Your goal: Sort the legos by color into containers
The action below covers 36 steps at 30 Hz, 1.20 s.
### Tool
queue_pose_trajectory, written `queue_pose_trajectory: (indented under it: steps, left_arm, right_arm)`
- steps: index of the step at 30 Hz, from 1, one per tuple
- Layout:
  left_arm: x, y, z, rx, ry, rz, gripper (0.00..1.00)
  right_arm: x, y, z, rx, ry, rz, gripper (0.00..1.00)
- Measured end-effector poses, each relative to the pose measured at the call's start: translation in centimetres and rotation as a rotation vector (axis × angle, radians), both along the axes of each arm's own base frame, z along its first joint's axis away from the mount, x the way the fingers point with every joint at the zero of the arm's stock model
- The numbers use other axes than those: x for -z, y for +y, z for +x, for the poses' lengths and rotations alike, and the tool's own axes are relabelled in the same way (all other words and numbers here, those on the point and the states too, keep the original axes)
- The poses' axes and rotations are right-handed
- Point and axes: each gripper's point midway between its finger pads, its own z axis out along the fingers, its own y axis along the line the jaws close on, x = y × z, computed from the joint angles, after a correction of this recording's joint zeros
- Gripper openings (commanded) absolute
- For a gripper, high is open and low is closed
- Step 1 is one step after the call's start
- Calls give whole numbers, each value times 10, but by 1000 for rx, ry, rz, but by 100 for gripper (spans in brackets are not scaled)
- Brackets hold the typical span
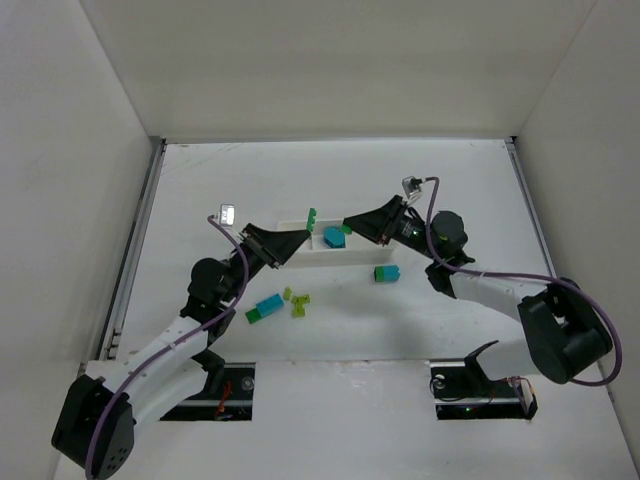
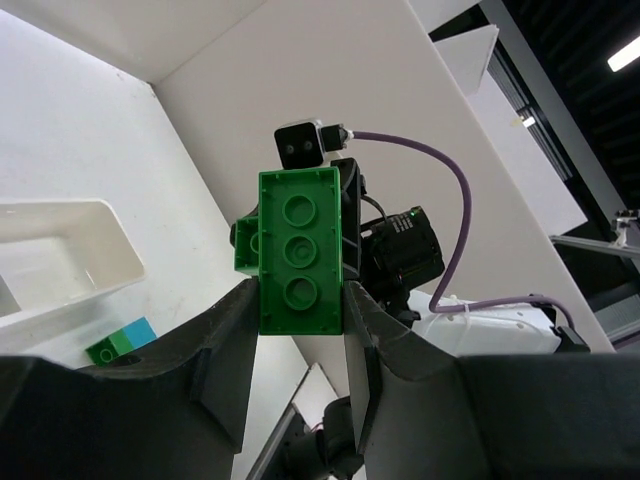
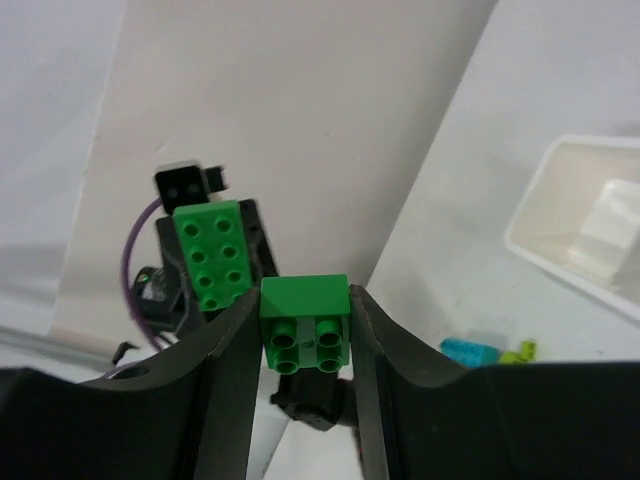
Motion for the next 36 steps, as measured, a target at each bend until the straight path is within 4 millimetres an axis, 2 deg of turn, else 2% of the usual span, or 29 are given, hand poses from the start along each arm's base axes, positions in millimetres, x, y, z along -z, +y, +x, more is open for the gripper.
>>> queue_pose_trajectory:
  steps: [5, 11, 16, 18, 21, 25, 27, 32, 36]
  left_arm:
    - [10, -4, 2, -1, 6, 39, 12]
    - [38, -16, 9, -3, 51, 159, 12]
    - [50, -27, 15, -16, 49, 262, 12]
    - [54, -32, 16, -16, 43, 298, 12]
    - [62, -40, 19, -18, 40, 353, 12]
    - [72, -48, 24, -18, 45, 415, 12]
    - [77, -52, 28, -18, 49, 441, 12]
    - [88, -66, 33, -1, 54, 489, 12]
    - [95, -76, 39, 14, 60, 521, 13]
  right_arm:
    - [26, -21, 25, 124, 30, -108, 39]
    - [75, -46, 57, 359, 78, -428, 39]
    - [89, -62, 76, 514, 49, -667, 40]
    - [95, -68, 83, 551, 49, -731, 41]
    - [116, -77, 91, 583, 74, -820, 42]
    - [146, -85, 89, 582, 124, -916, 46]
    - [152, -87, 88, 580, 136, -935, 49]
    - [152, -89, 89, 584, 134, -943, 65]
    - [150, -91, 90, 587, 133, -937, 65]
